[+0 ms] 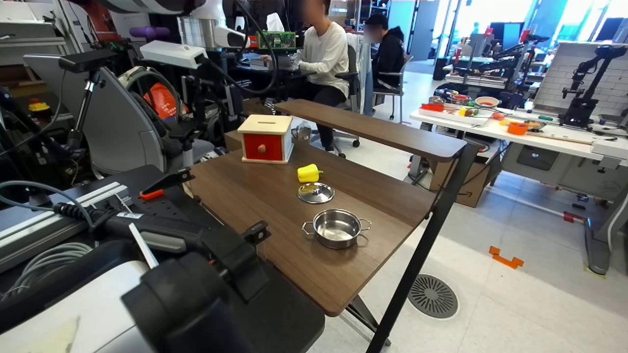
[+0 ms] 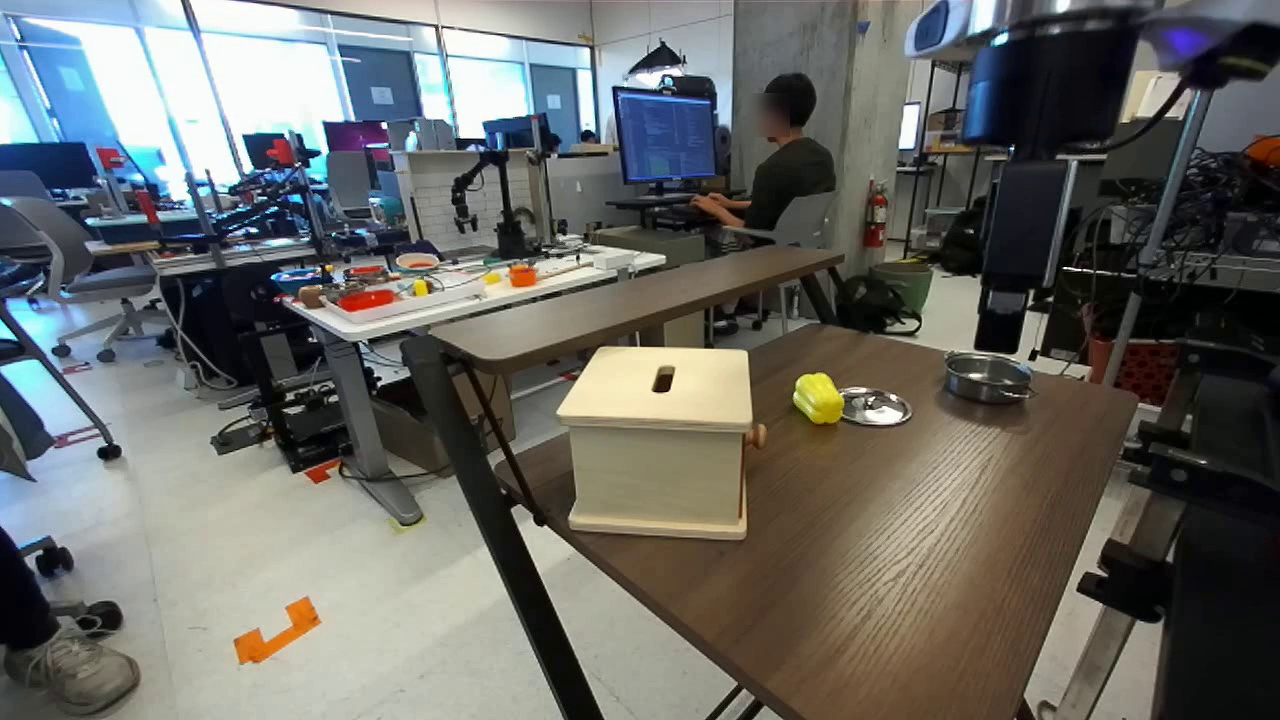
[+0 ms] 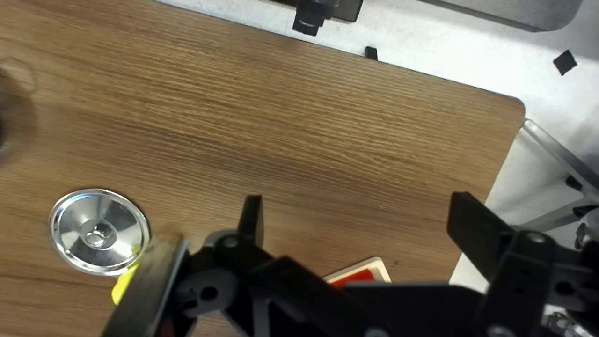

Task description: Open the drawer on the desk

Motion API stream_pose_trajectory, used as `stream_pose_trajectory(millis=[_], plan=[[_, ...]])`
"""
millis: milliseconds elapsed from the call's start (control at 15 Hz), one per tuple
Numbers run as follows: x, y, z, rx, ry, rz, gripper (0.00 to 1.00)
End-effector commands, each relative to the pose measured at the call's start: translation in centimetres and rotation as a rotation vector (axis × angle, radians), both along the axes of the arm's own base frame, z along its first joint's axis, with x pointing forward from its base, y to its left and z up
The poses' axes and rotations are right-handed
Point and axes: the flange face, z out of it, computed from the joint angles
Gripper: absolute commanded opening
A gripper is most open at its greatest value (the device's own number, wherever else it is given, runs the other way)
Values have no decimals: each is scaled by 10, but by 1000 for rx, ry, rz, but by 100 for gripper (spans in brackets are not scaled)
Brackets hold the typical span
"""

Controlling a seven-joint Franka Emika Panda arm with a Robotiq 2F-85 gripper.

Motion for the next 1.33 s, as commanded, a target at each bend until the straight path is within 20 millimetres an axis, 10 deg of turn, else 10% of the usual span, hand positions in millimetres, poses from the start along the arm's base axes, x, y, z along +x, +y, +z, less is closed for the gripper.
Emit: stream_pose_trajectory(millis=[0,1267], plan=[[27,2,-25,-12,-28,70,100],[85,18,-110,-50,-177,262,100]])
